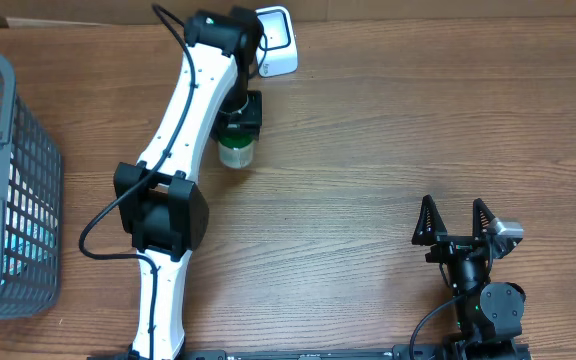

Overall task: Scan the item barcode
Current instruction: 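Move the bottle under the white scanner with the left gripper, then set the bottle on the table and withdraw the left gripper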

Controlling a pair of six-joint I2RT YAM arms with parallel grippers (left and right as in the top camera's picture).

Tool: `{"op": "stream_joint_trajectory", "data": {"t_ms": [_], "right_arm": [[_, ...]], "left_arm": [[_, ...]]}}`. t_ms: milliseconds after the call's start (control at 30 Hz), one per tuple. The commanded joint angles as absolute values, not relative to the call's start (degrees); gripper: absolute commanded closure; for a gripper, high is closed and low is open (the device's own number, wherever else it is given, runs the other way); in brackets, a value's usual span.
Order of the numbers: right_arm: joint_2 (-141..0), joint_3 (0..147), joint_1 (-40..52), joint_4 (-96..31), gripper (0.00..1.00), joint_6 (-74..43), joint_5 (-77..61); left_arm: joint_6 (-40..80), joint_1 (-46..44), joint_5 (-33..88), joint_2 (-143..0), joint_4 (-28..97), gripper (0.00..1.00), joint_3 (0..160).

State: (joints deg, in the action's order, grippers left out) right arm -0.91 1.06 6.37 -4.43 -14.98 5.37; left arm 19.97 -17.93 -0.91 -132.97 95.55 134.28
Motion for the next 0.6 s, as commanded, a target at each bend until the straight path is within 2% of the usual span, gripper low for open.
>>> {"op": "stream_joint_trajectory", "data": {"t_ms": [0,333,400,467,567], "right_arm": [[-0.7,0.5,6.3,-4.2,0.0,-14.7,6.0],[-0.7,0.5,6.3,-4.2,0.0,-14.7,6.0],[-0.7,0.5,6.3,-4.1,0.0,-14.7,6.0],[-0.7,0.5,6.3,-4.2,0.0,-14.7,6.0],[-0.7,0.5,6.3,-4.1,0.0,-14.7,6.0]], "left_arm": [[20.5,-19.2,-0.9,-131.5,92.9,0.96,127.0],[20.4,-21.3,1.5,-131.5,83.5,0.96,115.1],[19.4,-21.8,1.7,-131.5,83.8,0.85,114.8],[18.5,-21.9,2.0,-131.5,84.7,0.61,114.9],[17.3,-21.9,2.2,-131.5,86.3,0.4,114.9]]}}
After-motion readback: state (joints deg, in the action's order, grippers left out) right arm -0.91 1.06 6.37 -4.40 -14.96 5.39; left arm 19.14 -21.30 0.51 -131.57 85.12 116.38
